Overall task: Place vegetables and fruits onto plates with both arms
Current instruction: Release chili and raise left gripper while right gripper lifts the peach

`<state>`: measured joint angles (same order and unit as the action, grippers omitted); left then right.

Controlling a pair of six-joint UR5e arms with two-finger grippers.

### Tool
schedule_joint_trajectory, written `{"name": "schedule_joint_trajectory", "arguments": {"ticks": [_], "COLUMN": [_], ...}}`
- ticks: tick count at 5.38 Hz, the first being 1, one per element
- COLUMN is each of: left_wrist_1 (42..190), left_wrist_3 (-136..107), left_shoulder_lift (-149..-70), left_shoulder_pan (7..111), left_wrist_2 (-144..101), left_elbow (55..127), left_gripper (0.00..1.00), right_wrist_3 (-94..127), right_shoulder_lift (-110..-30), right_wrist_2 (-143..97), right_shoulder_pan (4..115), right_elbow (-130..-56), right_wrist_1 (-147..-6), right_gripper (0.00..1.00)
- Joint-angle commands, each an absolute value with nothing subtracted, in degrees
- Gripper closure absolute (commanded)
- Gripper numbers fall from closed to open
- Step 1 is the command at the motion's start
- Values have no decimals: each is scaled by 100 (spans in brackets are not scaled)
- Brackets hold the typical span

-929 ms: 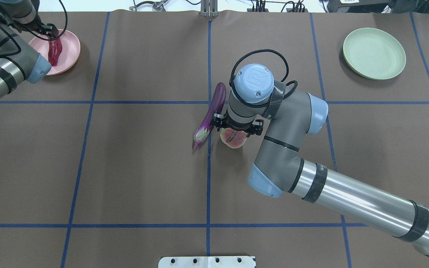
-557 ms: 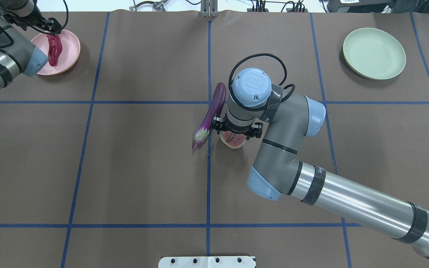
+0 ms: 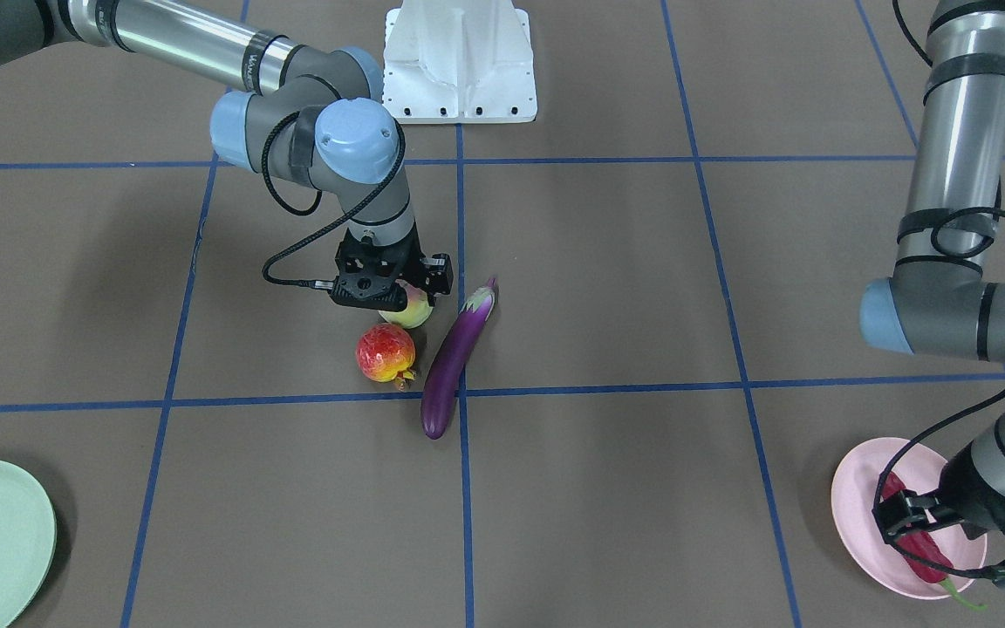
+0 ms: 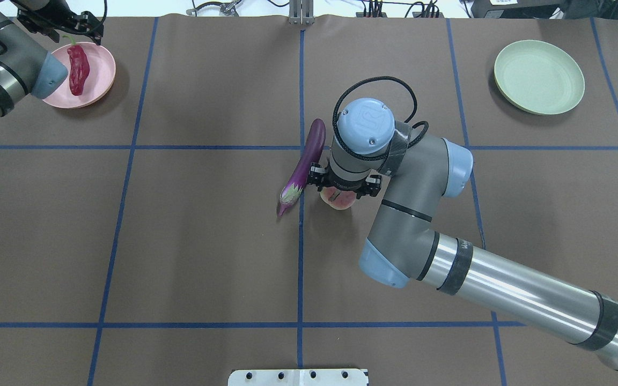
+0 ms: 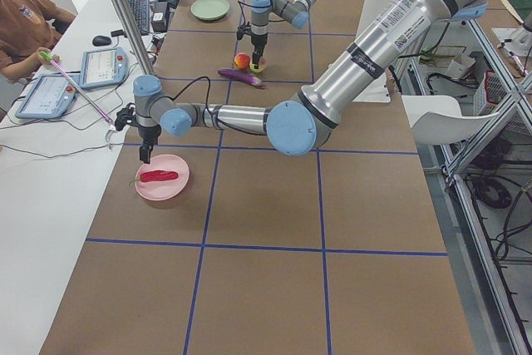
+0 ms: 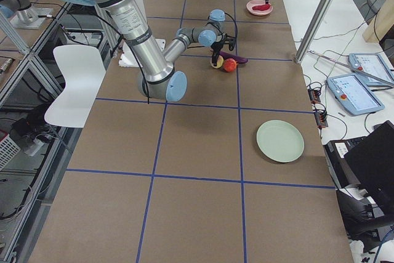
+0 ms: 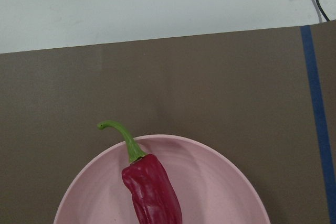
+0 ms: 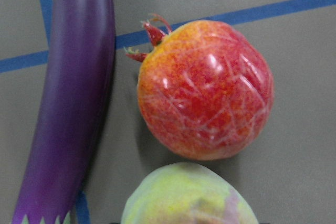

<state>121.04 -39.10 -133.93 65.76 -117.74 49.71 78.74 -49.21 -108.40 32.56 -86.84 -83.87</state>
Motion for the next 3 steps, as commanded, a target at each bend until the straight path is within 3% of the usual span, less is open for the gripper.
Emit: {"name": "schedule_joint_trajectory", "arguments": {"ticks": [1,3], "left_wrist_1": [12111,12059], "left_wrist_3": [-5002,-5842], "left_shoulder_lift": [-13429,-13473], "left_shoulder_pan": [5920,5294], "left_wrist_2": [-11777,-11795], "left_elbow": [5429,6166], "left_gripper": [0,0], "right_wrist_3": [7857,7857], "right_shoulder_lift": [-5009,-5246], "right_wrist_2": [-11385,-12057], "right_shoulder_pan": [3889,4402], "right_elbow": [-9120,-9867], "right_wrist_1": [-8637,-9060], "right_gripper": [100,100]}}
